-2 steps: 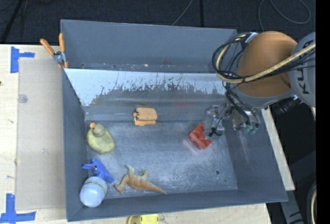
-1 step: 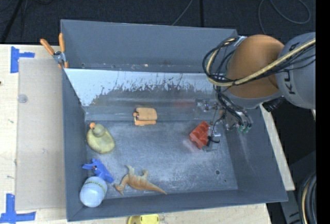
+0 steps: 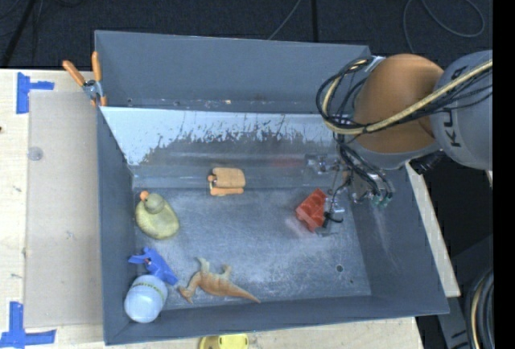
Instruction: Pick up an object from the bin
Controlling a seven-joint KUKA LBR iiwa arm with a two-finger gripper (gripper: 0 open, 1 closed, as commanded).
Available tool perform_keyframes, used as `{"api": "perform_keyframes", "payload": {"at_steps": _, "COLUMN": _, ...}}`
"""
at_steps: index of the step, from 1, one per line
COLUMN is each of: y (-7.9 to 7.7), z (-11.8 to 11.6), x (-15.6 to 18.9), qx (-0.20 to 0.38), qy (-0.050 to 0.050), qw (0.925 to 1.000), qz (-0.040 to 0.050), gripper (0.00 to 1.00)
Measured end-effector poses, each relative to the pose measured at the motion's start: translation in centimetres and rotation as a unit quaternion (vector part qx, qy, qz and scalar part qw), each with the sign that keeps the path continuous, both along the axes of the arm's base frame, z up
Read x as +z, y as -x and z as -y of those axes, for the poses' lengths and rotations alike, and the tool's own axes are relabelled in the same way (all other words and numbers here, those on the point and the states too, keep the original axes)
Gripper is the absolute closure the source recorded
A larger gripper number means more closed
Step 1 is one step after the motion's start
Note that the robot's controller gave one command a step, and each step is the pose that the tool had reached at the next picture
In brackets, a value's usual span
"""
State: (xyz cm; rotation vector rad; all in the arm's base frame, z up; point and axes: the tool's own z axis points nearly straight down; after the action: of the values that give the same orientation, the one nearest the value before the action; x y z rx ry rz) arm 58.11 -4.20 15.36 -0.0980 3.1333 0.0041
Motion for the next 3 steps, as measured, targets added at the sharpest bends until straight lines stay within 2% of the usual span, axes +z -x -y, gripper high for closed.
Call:
{"api": "perform_keyframes", "payload": {"at_steps": 1, "y": 3.3, "z": 3.3, "x": -4.9, "qx": -0.022, "qy": 0.000, "qw": 0.9998, "qz": -0.0011, "gripper": 1.00}}
{"api": "perform_keyframes", "payload": {"at_steps": 2, "y": 3.3, "z": 3.3, "x": -4.9, "qx": -0.022, "qy": 0.000, "qw": 0.9998, "qz": -0.0011, "gripper": 1.00}}
{"api": "perform_keyframes", "payload": {"at_steps": 3, "y": 3.0, "z": 1.4, "x": 13.4, "qx": 0.066, "qy": 0.000, "qw": 0.9978, "qz": 0.0040, "gripper": 1.00}}
